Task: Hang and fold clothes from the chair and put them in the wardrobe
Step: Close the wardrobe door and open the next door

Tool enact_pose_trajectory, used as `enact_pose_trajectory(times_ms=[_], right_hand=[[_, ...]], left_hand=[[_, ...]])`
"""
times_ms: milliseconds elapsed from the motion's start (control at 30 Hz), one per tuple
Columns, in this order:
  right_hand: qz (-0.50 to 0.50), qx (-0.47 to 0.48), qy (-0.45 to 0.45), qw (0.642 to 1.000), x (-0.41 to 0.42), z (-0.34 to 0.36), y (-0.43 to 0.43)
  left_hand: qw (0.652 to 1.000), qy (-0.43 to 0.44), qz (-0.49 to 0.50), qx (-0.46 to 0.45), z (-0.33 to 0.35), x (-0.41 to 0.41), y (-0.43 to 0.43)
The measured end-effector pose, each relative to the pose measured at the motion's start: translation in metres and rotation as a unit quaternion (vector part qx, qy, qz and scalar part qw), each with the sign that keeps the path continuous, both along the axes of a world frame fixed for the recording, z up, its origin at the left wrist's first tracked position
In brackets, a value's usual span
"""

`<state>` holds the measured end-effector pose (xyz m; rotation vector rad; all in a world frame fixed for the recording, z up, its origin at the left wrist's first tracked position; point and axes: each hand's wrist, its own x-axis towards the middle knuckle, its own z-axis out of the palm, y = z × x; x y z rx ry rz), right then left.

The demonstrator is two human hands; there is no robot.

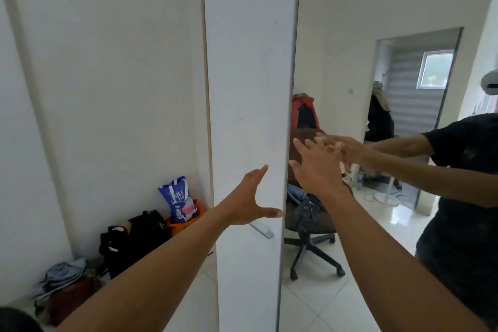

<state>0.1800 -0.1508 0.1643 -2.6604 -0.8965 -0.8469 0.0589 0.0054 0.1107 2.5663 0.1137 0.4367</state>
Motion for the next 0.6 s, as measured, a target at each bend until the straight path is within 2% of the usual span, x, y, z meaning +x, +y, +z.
enact_pose_trajectory(times_ms=[100,333,600], right_hand=[[0.001,0.069,0.082,0.994,-0.033,-0.015,-0.023],[-0.025,0.125,0.146,0.981,-0.130,-0.058,-0.095],[-0.129,0.171,0.235,0.948,-0.217,-0.139,-0.254]], left_hand=[[1.000,0.000,-0.014,0.007,0.006,-0.028,-0.019],[0.998,0.004,-0.062,-0.014,-0.024,-0.091,-0.071],[0.981,0.067,-0.179,-0.047,-0.067,-0.118,-0.189]])
